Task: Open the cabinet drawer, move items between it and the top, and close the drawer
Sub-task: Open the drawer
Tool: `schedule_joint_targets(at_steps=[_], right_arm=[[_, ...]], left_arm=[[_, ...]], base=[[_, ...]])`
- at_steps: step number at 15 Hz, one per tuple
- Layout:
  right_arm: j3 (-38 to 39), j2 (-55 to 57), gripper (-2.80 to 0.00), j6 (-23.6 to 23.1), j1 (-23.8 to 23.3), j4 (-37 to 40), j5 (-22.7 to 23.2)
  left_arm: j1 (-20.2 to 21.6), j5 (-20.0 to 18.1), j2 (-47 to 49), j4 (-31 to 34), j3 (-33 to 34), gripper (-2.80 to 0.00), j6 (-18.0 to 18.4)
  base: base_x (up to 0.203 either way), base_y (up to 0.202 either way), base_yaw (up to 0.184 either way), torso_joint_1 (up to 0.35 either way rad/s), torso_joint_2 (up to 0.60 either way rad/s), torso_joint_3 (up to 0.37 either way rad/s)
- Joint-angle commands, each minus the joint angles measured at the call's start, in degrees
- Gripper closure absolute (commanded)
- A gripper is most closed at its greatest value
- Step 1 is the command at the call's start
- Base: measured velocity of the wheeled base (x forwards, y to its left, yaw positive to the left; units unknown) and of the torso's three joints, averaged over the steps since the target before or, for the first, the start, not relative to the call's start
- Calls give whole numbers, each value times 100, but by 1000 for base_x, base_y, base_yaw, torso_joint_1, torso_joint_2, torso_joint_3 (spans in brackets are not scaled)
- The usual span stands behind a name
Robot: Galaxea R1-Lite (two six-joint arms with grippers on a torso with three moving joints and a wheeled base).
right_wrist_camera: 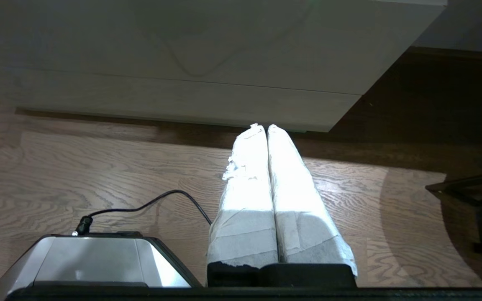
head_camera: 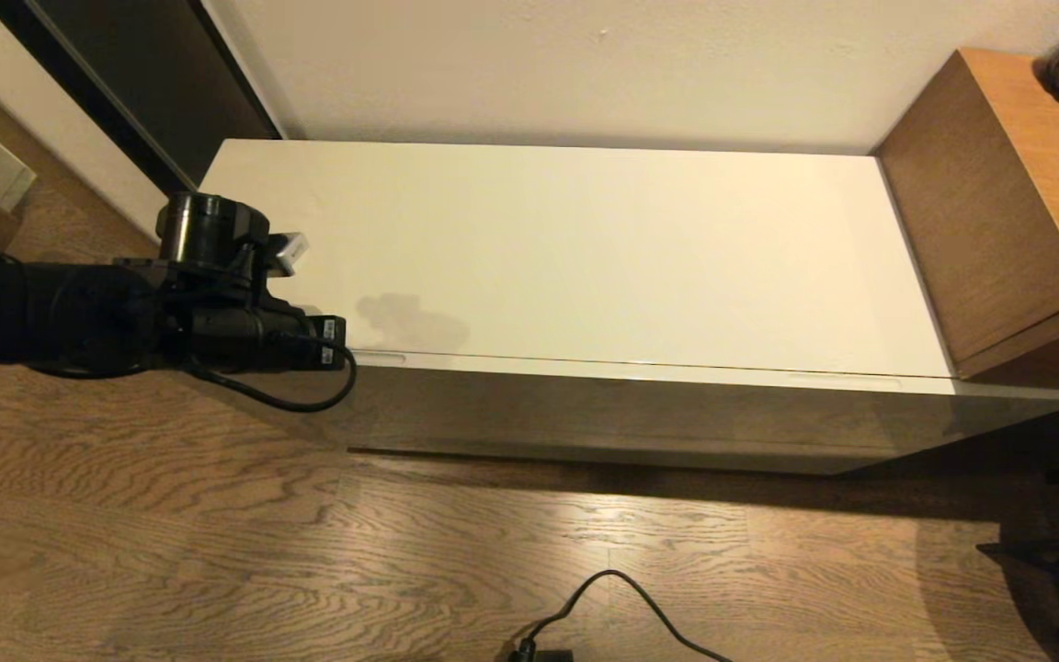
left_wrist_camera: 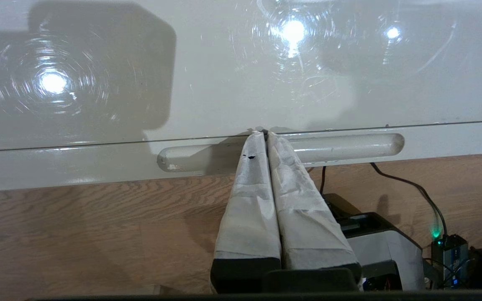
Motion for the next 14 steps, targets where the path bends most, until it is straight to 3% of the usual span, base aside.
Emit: schedule_joint_targets(at_steps=[1, 4, 12, 14], right_arm=[[9, 9, 0, -7, 2, 5, 10], [9, 0, 0, -25, 2, 6, 10], [9, 9, 0, -7, 2, -3, 2], [9, 9, 0, -7, 2, -3, 2]], left_arm=[[-5, -6, 32, 16, 41, 0, -5], [-10, -8, -25, 85, 182, 0, 14], [-31, -70, -449, 140, 1525, 0, -25], [-31, -208, -824, 195, 2190, 0, -42]], base=[[0, 0, 0, 0, 0, 0], [0, 0, 0, 0, 0, 0], [0, 0, 0, 0, 0, 0], [0, 0, 0, 0, 0, 0]])
